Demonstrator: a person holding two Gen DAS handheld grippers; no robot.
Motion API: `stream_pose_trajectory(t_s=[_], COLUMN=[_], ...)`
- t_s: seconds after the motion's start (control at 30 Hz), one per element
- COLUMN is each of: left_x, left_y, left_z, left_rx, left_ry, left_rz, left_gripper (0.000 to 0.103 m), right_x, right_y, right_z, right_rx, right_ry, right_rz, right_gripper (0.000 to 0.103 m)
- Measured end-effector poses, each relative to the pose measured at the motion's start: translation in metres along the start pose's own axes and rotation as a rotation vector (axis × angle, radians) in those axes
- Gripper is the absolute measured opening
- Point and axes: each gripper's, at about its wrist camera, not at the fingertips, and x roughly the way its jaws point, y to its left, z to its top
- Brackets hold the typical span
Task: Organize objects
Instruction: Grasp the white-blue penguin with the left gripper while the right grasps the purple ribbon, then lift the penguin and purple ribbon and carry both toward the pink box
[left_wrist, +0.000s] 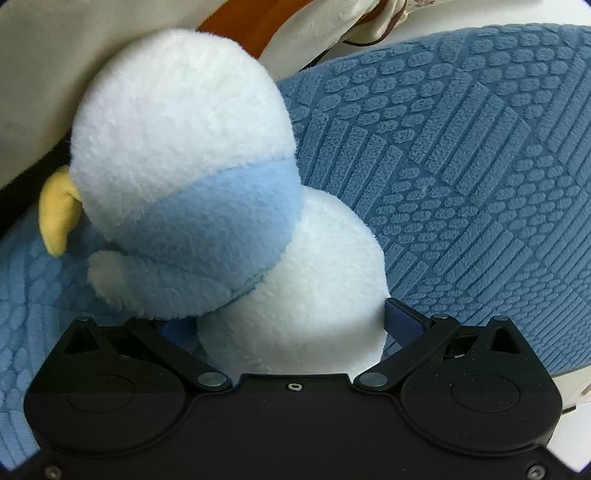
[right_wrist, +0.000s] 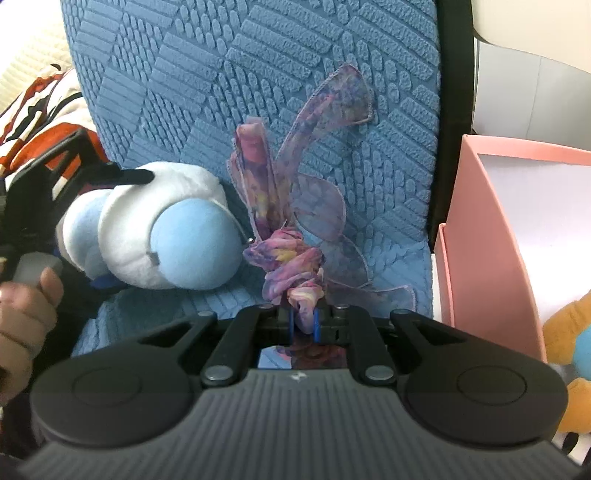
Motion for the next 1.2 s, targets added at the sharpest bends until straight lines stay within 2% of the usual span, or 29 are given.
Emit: stream_pose_trajectory(t_s=[0.3, 0.6, 0.9, 1.0, 1.13, 1.2], left_x=[0.013, 0.005, -0.011, -0.012, -0.014, -0.020], left_y=[0.004, -0.015, -0.047, -0.060, -0.076, -0.067], left_z=[0.000, -0.013, -0.043, -0.050, -0.081, -0.092], left_rx=[-0.047, 0.080, 0.328, 0.390, 0.500, 0.540], left_ry=[0.004, -0.040, -0.062, -0.067, -0.055, -0.051], left_rz=[-0.032, 0.047, 0.221, 0.251, 0.289, 0.307], left_gripper=[0.101, 0.088, 0.085, 0.084, 0.084, 0.085], right_x=[0.004, -0.006, -0.027, -0.032, -0.031, -0.027], right_y=[0.007, 0.004, 0.005, 0.006, 0.003, 0.005], right_z=[-0.002, 0.004, 0.010, 0.009, 0.011, 0.012], right_rx=[-0.009, 0.023, 0.027, 0.012, 0.078, 0.075], right_ry=[0.012, 0.002, -0.013, -0.016, 0.019, 0.033], right_rz=[0.002, 0.001, -0.025, -0.043, -0.016, -0.028], right_gripper=[0.012, 0.012, 0.012, 0.012, 0.013, 0.013])
